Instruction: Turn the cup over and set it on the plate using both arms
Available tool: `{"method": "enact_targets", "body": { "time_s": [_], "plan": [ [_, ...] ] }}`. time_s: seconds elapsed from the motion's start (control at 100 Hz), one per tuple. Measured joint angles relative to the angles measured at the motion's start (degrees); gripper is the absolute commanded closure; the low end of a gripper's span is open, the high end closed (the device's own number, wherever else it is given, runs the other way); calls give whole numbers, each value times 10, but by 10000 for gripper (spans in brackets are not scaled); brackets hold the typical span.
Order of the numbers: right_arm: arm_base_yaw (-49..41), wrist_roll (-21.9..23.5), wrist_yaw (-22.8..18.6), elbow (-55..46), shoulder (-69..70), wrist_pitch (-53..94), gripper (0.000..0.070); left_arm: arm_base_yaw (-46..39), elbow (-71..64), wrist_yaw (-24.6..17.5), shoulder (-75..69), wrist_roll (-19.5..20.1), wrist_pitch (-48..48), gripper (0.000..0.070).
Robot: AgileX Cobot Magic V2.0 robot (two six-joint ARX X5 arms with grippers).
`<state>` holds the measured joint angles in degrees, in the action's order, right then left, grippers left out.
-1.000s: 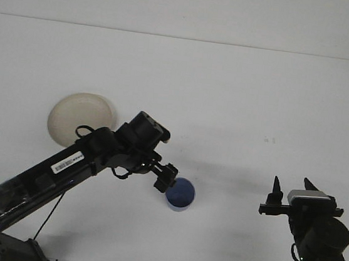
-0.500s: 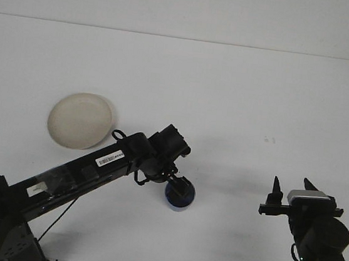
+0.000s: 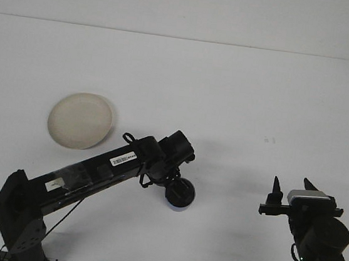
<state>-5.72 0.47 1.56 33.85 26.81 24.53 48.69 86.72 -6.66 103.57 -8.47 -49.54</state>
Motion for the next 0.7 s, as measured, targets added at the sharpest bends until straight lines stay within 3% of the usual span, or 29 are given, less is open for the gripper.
{"method": "enact_targets", "body": {
  "time_s": [0.15, 0.56, 0.7],
  "plan": [
    [0, 0, 0, 0, 0, 0, 206, 0, 0, 3, 7, 6, 0, 700],
    [0, 0, 0, 0, 0, 0, 206, -3, 35, 7, 10, 21, -51, 691],
    [0, 0, 0, 0, 0, 0, 206, -40, 78, 45, 1, 33, -90, 691]
  ]
}}
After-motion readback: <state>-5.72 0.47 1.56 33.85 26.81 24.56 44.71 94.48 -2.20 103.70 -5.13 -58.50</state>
